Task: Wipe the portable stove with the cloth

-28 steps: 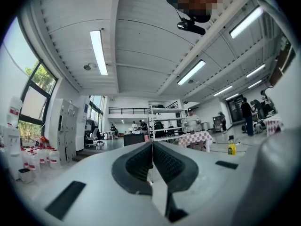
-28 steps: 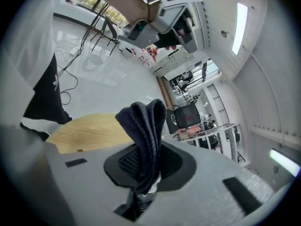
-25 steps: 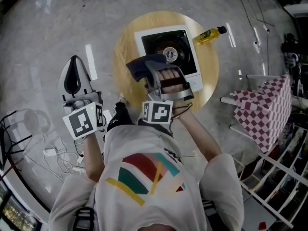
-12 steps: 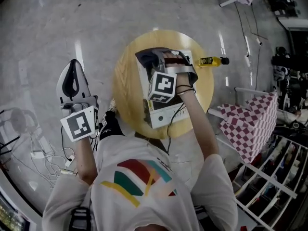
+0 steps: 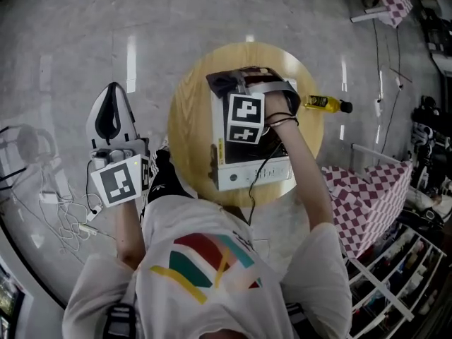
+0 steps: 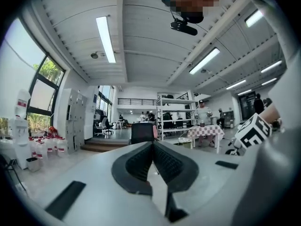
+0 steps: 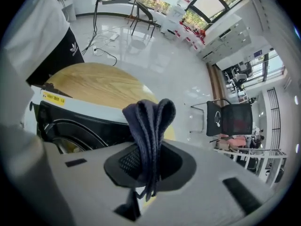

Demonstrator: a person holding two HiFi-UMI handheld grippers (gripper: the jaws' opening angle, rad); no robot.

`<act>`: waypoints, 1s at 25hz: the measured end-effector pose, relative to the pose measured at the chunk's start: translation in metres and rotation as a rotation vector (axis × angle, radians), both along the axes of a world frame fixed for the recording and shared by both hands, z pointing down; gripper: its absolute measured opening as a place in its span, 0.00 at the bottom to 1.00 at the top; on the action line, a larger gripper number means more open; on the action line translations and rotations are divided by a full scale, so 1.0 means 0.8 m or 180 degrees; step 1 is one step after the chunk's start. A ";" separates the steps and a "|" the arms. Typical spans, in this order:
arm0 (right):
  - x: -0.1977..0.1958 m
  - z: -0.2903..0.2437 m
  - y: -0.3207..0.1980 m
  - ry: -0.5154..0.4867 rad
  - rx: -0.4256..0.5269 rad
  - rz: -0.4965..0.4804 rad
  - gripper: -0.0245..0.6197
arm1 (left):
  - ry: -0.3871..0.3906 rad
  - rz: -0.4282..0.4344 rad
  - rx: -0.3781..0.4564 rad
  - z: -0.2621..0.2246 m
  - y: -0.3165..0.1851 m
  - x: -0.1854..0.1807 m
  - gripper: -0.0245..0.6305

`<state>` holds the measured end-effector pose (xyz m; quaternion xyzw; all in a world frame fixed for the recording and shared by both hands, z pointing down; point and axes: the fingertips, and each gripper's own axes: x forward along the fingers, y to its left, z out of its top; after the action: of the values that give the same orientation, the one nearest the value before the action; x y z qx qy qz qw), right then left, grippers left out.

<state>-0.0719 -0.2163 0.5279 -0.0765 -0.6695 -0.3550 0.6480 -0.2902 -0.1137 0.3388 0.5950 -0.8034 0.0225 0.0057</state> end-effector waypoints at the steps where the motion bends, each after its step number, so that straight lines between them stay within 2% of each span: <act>1: 0.003 0.000 -0.001 0.0025 -0.0002 -0.0022 0.09 | -0.0005 0.0012 -0.0015 0.002 -0.001 0.003 0.05; 7: 0.035 -0.002 -0.014 0.0179 0.0073 -0.0143 0.09 | -0.0093 0.0174 -0.0088 0.008 -0.010 0.036 0.05; 12: 0.069 0.000 -0.030 0.0286 0.0179 -0.0214 0.09 | -0.0130 0.0233 0.0059 -0.006 -0.025 0.052 0.05; 16: 0.107 0.001 -0.051 0.0372 0.0232 -0.0178 0.09 | -0.0127 0.0193 -0.0090 0.003 -0.029 0.059 0.05; 21: 0.153 0.005 -0.086 0.0513 0.0361 -0.0128 0.09 | -0.0174 0.0230 -0.0122 0.012 -0.039 0.083 0.05; 25: 0.180 0.005 -0.100 0.0513 0.0375 -0.0010 0.09 | -0.0358 0.0401 -0.0281 0.026 -0.043 0.114 0.05</act>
<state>0.0721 -0.2965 0.5319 -0.0677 -0.5930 -0.3875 0.7026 -0.1993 -0.1478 0.3596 0.6413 -0.7617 0.0916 -0.0146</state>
